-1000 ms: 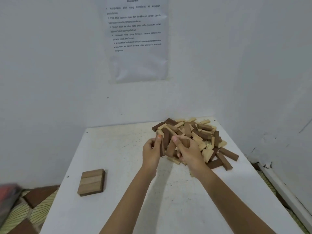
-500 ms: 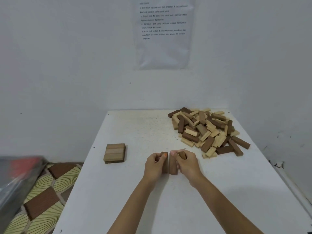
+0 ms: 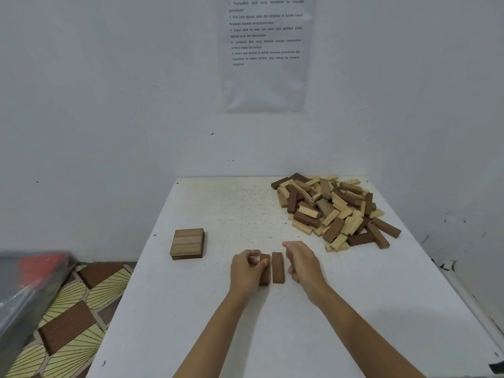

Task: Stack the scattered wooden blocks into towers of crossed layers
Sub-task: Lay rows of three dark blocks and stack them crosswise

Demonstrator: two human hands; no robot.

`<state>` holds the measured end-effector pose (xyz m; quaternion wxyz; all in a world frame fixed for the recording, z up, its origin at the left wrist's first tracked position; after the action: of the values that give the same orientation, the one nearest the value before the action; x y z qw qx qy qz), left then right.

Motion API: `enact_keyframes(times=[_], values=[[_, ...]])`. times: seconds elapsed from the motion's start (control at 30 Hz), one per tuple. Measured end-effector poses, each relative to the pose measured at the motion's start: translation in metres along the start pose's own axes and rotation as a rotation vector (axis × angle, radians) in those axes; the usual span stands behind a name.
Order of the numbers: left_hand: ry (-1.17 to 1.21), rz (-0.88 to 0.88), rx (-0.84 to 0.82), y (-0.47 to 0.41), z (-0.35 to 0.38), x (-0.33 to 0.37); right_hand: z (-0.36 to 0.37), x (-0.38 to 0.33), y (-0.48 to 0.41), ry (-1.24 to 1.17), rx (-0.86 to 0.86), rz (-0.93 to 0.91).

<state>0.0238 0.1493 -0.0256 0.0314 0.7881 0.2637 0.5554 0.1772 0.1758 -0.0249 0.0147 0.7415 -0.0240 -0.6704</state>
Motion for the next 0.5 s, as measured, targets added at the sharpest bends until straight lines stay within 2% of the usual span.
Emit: enact_keyframes(times=[0.1,0.23,0.37,0.5], values=[[0.008,0.009,-0.017,-0.001,-0.002,-0.004,-0.008,0.004,-0.001,-0.081,0.025,0.052],[0.031,0.107,-0.099,-0.001,-0.011,0.001,-0.015,-0.002,0.001,0.008,0.001,-0.018],[-0.191,0.199,-0.341,0.000,-0.010,0.001,-0.021,-0.006,-0.001,0.161,-0.009,-0.138],[-0.440,0.290,-0.407,0.001,-0.006,-0.003,-0.020,-0.003,-0.004,0.266,-0.050,-0.202]])
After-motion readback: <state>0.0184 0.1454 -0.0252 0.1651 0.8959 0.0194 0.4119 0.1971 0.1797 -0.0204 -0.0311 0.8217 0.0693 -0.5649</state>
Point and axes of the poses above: each hand's wrist, its own y-axis away from the middle knuckle, its own z-axis out of the palm, x = y × z, the point moved 6 cm from there along -y, towards the middle knuckle, and after that the axes turned 13 degrees about -z, right-handed, at the moved point
